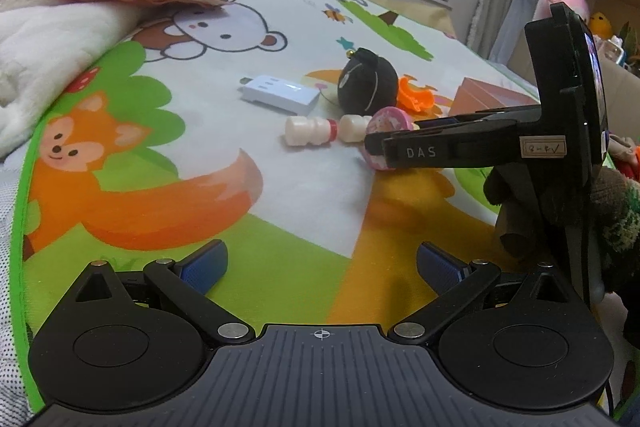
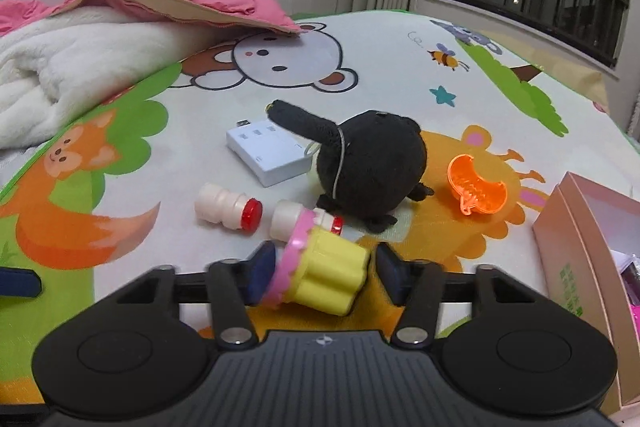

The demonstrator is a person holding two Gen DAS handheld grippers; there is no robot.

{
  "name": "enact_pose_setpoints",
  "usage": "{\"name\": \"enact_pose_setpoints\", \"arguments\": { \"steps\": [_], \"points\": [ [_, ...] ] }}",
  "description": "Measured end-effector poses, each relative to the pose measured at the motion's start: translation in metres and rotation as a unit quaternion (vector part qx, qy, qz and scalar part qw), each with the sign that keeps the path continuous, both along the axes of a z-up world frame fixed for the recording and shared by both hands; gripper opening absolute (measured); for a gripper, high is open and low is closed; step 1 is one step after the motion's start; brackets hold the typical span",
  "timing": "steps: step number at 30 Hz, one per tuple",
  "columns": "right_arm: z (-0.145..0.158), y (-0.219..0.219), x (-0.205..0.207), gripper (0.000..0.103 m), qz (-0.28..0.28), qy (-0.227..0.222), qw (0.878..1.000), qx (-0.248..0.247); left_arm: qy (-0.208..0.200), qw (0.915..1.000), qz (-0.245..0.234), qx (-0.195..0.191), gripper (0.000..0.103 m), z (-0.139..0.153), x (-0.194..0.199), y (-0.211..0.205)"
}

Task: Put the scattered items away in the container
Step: 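Grasp the yellow-and-pink cupcake toy with the right tool while the left tool moves toward the white bottles, then grasp a white yogurt-bottle toy with the left tool while the right tool holds the cupcake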

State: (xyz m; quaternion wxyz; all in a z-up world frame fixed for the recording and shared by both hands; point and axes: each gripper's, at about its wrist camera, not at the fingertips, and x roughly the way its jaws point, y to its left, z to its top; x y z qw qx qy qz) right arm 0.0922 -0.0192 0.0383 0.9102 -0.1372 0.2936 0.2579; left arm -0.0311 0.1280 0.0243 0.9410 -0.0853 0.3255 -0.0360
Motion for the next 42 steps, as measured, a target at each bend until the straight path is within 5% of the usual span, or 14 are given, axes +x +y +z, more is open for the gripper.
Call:
{"name": "enact_pose_setpoints", "arguments": {
  "steps": [7, 16, 20, 22, 23, 24, 31, 34, 42],
  "points": [
    [0.013, -0.047, -0.039, 0.046, -0.003, 0.012, 1.0, 0.026, -0.005, 0.9997, -0.012, 0.018, 0.103, 0.003, 0.008, -0.006],
    [0.008, -0.127, -0.1, 0.046, -0.086, 0.011, 0.994, 0.06, -0.026, 0.9974, -0.01, 0.066, 0.102, 0.007, 0.074, -0.016],
    [-0.008, -0.142, -0.105, 0.069, -0.133, 0.009, 0.989, 0.065, -0.021, 0.9945, 0.003, 0.102, 0.102, 0.008, 0.106, -0.017],
    [-0.016, -0.142, -0.104, 0.07, -0.147, 0.01, 0.987, 0.064, -0.018, 0.9932, 0.003, 0.115, 0.091, 0.008, 0.116, -0.019],
    [-0.016, -0.14, -0.105, 0.071, -0.148, 0.004, 0.987, 0.059, -0.015, 0.9924, 0.0, 0.122, 0.07, 0.007, 0.121, -0.02],
    [-0.017, -0.139, -0.106, 0.073, -0.148, -0.002, 0.987, 0.056, -0.008, 0.9918, -0.005, 0.127, 0.064, 0.006, 0.125, -0.021],
    [-0.019, -0.141, -0.104, 0.082, -0.152, 0.002, 0.986, 0.071, 0.0, 0.9906, -0.011, 0.136, 0.067, -0.005, 0.137, -0.027],
    [-0.02, -0.144, -0.103, 0.083, -0.156, 0.007, 0.985, 0.077, -0.001, 0.9906, -0.012, 0.136, 0.052, -0.005, 0.14, -0.028],
    [-0.021, -0.142, -0.103, 0.084, -0.158, 0.005, 0.985, 0.072, -0.006, 0.9922, -0.05, 0.114, 0.051, 0.005, 0.115, -0.043]
  ]
}}
